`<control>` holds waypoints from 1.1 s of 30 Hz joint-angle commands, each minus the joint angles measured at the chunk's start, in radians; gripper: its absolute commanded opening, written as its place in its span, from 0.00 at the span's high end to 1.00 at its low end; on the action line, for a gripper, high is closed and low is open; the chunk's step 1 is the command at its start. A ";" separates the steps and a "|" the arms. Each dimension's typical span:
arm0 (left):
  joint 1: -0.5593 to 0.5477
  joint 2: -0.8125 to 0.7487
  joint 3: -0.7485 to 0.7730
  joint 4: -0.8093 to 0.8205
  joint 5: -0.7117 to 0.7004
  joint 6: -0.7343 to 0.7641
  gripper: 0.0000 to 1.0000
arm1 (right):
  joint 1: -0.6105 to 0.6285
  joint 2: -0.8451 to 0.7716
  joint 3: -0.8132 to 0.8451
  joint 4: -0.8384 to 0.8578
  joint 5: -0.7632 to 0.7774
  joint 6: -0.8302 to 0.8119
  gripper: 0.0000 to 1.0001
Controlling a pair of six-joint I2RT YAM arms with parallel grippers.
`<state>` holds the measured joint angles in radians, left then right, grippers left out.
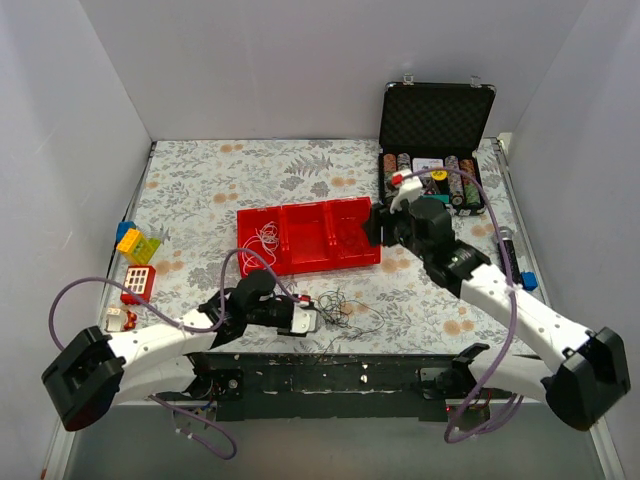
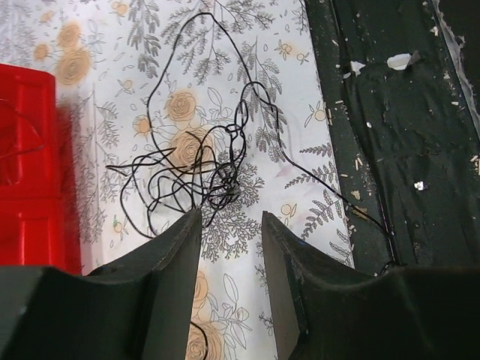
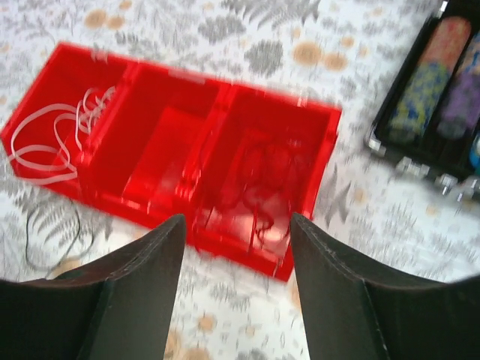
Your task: Untangle the cables
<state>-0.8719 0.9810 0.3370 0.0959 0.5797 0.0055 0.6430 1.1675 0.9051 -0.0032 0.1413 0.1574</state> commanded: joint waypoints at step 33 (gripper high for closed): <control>-0.047 0.068 0.292 -0.168 0.012 0.048 1.00 | 0.257 -0.171 -0.512 0.285 -0.284 0.188 0.36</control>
<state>-0.9051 1.1103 0.6041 0.0395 0.5838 0.0872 0.8745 0.9253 0.3943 0.1894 -0.2302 0.3260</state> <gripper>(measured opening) 0.009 0.681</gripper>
